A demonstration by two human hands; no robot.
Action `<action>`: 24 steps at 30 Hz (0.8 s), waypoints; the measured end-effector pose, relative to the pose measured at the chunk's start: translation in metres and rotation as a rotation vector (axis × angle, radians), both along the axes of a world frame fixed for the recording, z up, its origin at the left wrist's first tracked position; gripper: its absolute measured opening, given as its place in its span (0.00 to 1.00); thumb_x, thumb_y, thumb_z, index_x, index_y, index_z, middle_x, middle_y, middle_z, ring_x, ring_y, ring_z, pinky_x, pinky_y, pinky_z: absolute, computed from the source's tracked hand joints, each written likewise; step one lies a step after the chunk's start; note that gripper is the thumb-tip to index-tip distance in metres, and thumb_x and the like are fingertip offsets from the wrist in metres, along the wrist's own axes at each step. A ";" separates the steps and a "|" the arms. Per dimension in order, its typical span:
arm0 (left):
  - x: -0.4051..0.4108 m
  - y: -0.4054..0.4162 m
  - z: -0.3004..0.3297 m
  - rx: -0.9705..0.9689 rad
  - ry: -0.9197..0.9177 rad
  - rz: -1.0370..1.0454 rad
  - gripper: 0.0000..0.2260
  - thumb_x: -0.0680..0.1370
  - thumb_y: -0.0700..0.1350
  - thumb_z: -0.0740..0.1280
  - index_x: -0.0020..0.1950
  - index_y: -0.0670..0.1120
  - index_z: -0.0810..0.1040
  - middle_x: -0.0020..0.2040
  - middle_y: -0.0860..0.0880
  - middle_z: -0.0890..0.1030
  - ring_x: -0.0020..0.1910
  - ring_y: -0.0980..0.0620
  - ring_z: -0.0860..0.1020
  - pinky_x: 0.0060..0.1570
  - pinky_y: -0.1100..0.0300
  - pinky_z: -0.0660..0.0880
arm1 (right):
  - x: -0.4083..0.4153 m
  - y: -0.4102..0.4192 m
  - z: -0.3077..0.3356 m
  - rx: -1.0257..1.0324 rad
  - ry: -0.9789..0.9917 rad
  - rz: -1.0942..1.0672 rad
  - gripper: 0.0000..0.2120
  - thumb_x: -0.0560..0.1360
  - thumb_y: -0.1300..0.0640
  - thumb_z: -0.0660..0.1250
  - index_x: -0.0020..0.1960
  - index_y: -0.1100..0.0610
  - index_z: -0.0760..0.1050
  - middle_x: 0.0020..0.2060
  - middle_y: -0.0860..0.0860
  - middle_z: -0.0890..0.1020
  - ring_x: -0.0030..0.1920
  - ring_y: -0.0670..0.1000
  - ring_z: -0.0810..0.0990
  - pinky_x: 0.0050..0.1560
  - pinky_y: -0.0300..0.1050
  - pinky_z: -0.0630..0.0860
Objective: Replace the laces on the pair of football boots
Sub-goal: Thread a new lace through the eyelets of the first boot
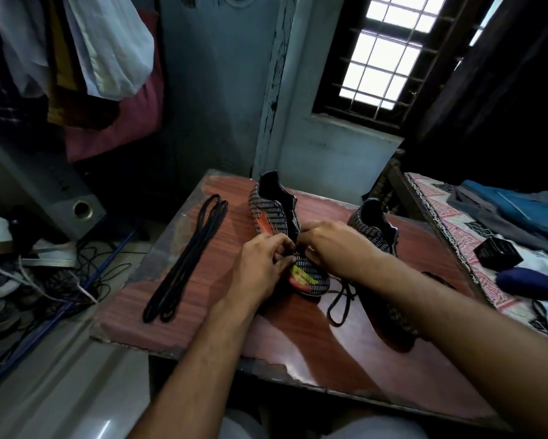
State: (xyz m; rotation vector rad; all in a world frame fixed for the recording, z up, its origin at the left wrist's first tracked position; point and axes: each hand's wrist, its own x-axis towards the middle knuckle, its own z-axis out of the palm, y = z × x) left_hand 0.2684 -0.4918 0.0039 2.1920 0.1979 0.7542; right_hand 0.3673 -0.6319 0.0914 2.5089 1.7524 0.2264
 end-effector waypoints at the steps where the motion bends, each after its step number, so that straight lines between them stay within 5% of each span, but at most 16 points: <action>1: 0.000 0.000 0.000 0.002 -0.004 0.003 0.08 0.74 0.43 0.78 0.52 0.49 0.85 0.46 0.52 0.79 0.43 0.54 0.78 0.47 0.60 0.75 | 0.001 0.004 0.004 -0.041 -0.021 0.014 0.09 0.79 0.59 0.64 0.53 0.56 0.82 0.50 0.51 0.81 0.50 0.54 0.82 0.46 0.46 0.74; 8: 0.002 0.001 -0.004 0.028 -0.049 0.032 0.08 0.73 0.44 0.79 0.51 0.48 0.84 0.45 0.51 0.80 0.41 0.53 0.77 0.43 0.63 0.72 | 0.016 0.023 0.020 -0.258 0.081 0.044 0.09 0.74 0.60 0.67 0.52 0.55 0.84 0.49 0.51 0.84 0.51 0.55 0.82 0.53 0.52 0.78; 11: 0.000 0.000 -0.001 -0.025 -0.035 0.040 0.09 0.72 0.45 0.79 0.50 0.51 0.84 0.45 0.54 0.80 0.41 0.55 0.77 0.43 0.68 0.70 | 0.024 0.017 0.026 -0.208 0.224 0.004 0.09 0.75 0.60 0.72 0.53 0.52 0.86 0.51 0.47 0.85 0.51 0.50 0.82 0.56 0.48 0.77; 19: -0.004 0.003 0.002 -0.144 -0.006 -0.008 0.11 0.73 0.44 0.78 0.51 0.57 0.83 0.48 0.55 0.82 0.43 0.57 0.82 0.47 0.55 0.81 | 0.024 0.014 0.020 -0.181 0.254 0.054 0.07 0.76 0.59 0.73 0.54 0.54 0.85 0.52 0.47 0.84 0.53 0.48 0.79 0.56 0.45 0.73; 24: -0.009 0.006 0.006 -0.196 0.033 -0.041 0.13 0.74 0.43 0.78 0.50 0.54 0.78 0.43 0.55 0.84 0.41 0.61 0.82 0.42 0.64 0.78 | 0.028 0.003 0.006 0.024 0.380 0.020 0.04 0.76 0.57 0.75 0.51 0.53 0.86 0.44 0.40 0.81 0.45 0.39 0.75 0.47 0.31 0.68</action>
